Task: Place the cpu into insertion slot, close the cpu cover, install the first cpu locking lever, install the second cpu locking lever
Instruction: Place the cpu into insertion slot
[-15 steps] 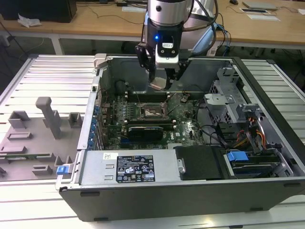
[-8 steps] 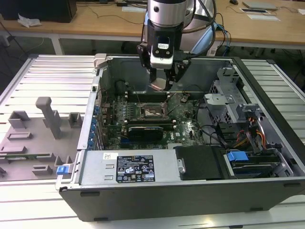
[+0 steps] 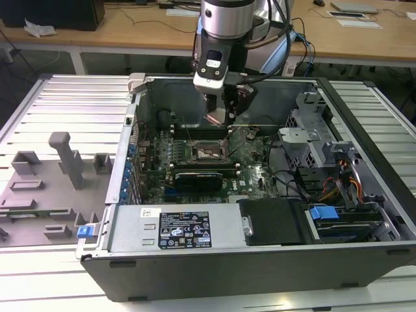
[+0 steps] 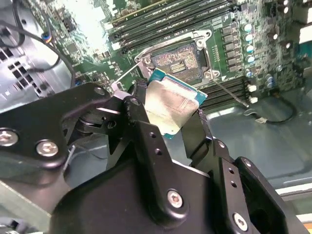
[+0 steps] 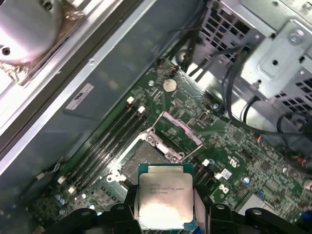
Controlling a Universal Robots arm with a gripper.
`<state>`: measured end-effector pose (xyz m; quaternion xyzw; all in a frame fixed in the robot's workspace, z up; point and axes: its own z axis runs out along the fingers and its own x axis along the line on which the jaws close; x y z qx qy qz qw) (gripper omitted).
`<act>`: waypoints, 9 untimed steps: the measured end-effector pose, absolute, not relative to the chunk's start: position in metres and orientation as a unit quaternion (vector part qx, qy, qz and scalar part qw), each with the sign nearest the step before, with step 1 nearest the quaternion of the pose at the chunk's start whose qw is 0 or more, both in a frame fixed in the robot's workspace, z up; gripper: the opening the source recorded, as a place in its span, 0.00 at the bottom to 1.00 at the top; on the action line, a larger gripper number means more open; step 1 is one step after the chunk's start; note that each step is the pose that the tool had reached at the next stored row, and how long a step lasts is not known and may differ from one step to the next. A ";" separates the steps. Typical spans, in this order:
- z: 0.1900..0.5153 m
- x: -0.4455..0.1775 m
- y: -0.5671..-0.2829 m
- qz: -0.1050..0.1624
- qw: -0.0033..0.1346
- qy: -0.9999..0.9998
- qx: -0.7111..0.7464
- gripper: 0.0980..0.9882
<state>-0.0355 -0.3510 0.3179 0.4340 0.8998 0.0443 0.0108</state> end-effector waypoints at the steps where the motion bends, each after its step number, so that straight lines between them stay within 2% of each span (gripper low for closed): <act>1: 0.318 -0.036 -0.351 0.044 0.011 0.895 0.443 0.49; 9: 0.315 -0.036 -0.351 0.043 0.016 0.842 0.538 0.49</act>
